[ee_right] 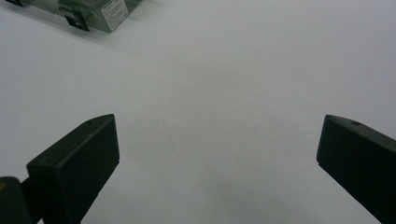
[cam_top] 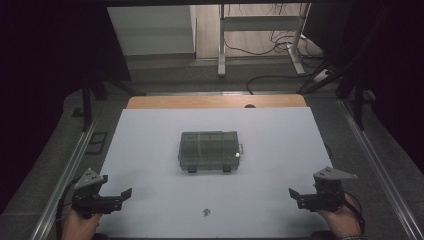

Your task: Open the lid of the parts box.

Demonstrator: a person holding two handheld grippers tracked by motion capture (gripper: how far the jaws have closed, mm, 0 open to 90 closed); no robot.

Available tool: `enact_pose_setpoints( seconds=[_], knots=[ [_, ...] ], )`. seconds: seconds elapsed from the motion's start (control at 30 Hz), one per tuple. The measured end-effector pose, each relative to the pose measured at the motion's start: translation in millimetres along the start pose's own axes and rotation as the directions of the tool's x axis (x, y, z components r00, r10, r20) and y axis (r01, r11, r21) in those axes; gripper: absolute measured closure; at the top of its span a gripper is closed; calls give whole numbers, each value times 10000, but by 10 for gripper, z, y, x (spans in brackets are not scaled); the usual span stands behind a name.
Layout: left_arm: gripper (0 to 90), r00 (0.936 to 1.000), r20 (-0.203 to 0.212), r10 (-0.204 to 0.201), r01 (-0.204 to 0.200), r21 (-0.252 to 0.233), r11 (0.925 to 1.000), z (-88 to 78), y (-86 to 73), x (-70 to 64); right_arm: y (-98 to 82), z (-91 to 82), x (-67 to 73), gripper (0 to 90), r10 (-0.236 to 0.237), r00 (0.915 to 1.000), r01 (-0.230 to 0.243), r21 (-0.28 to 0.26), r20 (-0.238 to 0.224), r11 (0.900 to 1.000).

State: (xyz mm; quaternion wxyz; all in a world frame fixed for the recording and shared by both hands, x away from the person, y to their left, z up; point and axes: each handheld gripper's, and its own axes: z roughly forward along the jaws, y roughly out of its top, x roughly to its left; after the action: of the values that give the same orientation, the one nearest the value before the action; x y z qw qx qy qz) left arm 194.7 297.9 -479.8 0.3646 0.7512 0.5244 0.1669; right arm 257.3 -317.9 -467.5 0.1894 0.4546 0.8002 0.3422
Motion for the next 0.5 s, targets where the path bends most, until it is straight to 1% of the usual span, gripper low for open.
enact_pose_setpoints(
  seconds=[0.17, 0.37, 0.5],
  knots=[
    [14, 10000, -81, 47, -46, 96, 9999, -13, -16, -6, 22, 20, -2, 0, 69, 9999, -70, -64, -122, 10000],
    [16, 9999, -17, -122, 122, 62, 9999, -21, -23, 16, 35, 40, 4, 0, 115, 9997, -116, -56, -197, 9999],
    [20, 10000, -42, -50, 51, 133, 9999, -12, -18, 9, 36, 42, 2, 0, 128, 9998, -130, -57, -182, 9999]
  ],
)
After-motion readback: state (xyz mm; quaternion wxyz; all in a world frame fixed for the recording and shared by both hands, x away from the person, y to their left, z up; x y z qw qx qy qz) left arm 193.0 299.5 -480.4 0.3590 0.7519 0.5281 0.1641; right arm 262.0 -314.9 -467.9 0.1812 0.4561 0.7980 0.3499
